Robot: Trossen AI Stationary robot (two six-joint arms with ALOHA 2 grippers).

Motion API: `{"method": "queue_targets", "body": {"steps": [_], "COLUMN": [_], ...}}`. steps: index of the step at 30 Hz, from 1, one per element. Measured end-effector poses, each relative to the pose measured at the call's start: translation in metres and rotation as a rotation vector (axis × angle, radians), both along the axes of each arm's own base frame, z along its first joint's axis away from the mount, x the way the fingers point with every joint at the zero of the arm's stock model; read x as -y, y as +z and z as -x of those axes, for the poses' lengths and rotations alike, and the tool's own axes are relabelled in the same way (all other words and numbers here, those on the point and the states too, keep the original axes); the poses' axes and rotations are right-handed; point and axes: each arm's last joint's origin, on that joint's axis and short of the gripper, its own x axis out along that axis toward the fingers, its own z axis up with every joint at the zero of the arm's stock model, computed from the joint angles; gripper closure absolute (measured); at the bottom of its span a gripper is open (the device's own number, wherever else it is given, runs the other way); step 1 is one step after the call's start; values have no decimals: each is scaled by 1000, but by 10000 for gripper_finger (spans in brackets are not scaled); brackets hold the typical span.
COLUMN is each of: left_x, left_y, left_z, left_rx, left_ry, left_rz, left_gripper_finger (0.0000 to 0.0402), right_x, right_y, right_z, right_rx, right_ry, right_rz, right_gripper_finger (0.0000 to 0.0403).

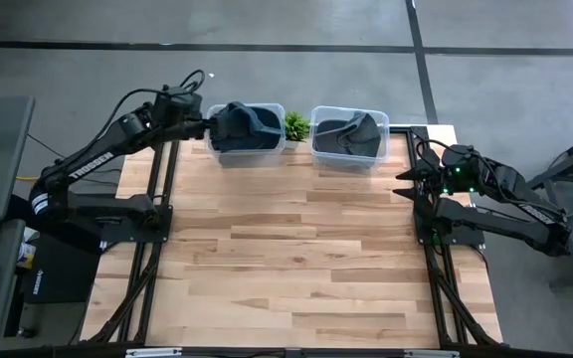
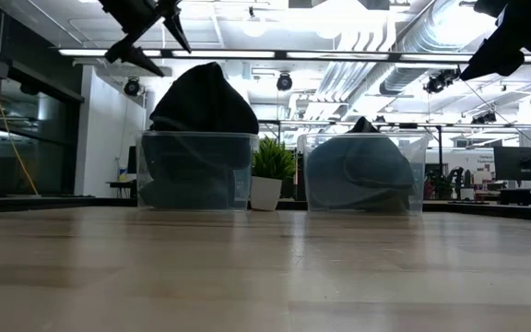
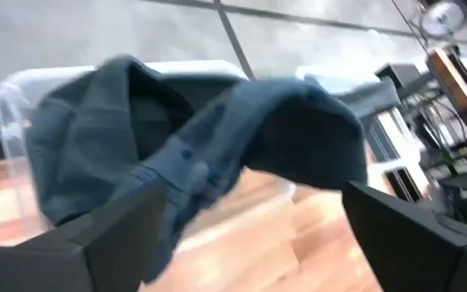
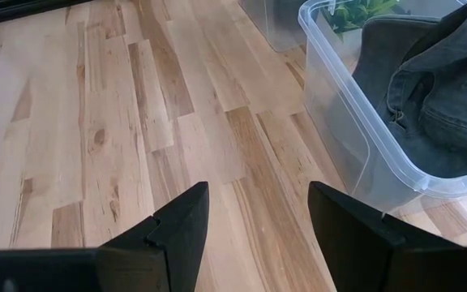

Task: Pick & Place hat
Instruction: Put the blue cap into the left transparent bin

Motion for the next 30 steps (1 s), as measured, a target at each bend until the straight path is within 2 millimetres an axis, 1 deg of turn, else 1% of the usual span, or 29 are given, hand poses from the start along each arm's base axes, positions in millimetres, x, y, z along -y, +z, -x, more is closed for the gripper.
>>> {"method": "queue_targets", "body": {"steps": [2, 5, 9, 13, 14, 15, 17, 19, 22, 25, 27, 30], "left_x": [5, 13, 25, 36, 38, 40, 42, 44, 41, 37, 34, 33], "left_y": [-1, -1, -3, -3, -4, -4, -7, -10, -17, -30, -38, -43], "left_z": [-3, -12, -23, -37, -42, -46, -57, -68, -83, -93, -102, -109], "left_rx": [-4, -12, -32, -41, -35, -30, -24, -26, -55, -149, -214, -275], "left_ry": [-39, -77, -118, -175, -197, -212, -243, -274, -297, -332, -383, -442], "left_rz": [7, -7, -40, -91, -101, -106, -122, -138, -174, -202, -263, -332], "left_gripper_finger": [59, 125, 237, 363, 382, 388, 387, 394, 398, 400, 400, 401], "right_x": [0, 0, 0, 0, 0, 0, 0, 0, 0, 0, 0, 0], "right_y": [0, 0, 0, 0, 0, 0, 0, 0, 0, 0, 0, 0], "right_z": [0, 0, 0, 0, 0, 0, 0, 0, 0, 0, 0, 0], "right_rx": [0, 0, 0, -1, -1, -1, -1, -1, -1, 0, 0, 0], "right_ry": [-1, -1, -3, -3, -3, -3, -3, -3, -3, -3, -2, 7], "right_rz": [0, 1, 2, 2, 2, 2, 2, 2, 2, 2, 2, 2], "right_gripper_finger": [196, 196, 196, 196, 196, 196, 196, 196, 196, 197, 197, 197]}}
